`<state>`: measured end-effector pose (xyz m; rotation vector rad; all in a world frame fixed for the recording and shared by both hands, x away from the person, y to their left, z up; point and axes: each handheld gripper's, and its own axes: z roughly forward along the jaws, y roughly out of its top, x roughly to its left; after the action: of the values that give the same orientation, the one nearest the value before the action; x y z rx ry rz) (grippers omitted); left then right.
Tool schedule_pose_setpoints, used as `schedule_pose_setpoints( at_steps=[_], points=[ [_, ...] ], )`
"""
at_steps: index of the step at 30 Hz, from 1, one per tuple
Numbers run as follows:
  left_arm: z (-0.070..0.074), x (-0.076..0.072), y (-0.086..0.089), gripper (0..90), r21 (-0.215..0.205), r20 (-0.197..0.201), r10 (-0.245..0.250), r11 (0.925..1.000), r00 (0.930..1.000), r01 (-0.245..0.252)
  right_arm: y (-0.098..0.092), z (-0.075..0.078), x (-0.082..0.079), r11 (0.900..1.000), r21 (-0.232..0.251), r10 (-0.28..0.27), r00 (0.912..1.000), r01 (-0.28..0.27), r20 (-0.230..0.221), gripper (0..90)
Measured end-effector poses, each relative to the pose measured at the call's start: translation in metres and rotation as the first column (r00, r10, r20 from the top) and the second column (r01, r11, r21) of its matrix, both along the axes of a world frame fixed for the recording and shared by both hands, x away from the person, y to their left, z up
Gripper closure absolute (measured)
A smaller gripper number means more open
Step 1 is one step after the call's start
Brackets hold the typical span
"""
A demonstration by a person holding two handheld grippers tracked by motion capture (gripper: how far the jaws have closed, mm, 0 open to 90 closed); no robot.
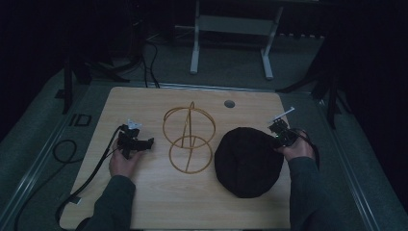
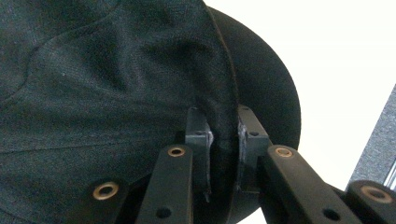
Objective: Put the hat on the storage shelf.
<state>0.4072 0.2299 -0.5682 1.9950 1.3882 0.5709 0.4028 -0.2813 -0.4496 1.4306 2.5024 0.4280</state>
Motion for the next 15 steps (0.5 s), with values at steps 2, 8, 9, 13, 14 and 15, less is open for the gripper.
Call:
schedule_pose_setpoints(
  at_steps=[2,8,9,13,14,15],
  points=[
    [0.0000,0.0000,0.0000,14.0,0.000,0.000,0.000,1.0000,1.0000,0.000,-0.0009,0.0018,0.0000,1.000,0.002,0.001,1.0000,-0.001,-0.001,79.3],
    [0.0000,0.0000,0.0000,14.0,0.000,0.000,0.000,1.0000,1.0000,0.000,-0.0015,0.0061,-0.0002,1.000,0.004,0.007,1.0000,-0.007,-0.003,79.2],
    [0.0000,0.0000,0.0000,14.0,0.000,0.000,0.000,1.0000,1.0000,0.000,-0.0015,0.0066,-0.0001,1.000,0.004,0.008,1.0000,-0.008,-0.003,79.2],
    [-0.0001,0.0000,-0.0001,14.1,-0.001,0.001,0.001,1.0000,1.0000,-0.001,-0.0019,0.0086,0.0008,1.000,0.008,0.008,0.9999,-0.008,-0.006,79.2],
    [-0.0001,0.0000,-0.0001,14.0,-0.001,0.001,0.001,1.0000,1.0000,-0.001,-0.0023,0.0093,0.0011,1.000,0.012,0.007,0.9999,-0.006,-0.008,79.2],
    [-0.0001,0.0000,-0.0001,14.0,-0.001,0.001,0.001,1.0000,1.0000,-0.001,-0.0026,0.0097,0.0013,1.000,0.013,0.006,1.0000,-0.006,-0.008,79.2]
  ],
)
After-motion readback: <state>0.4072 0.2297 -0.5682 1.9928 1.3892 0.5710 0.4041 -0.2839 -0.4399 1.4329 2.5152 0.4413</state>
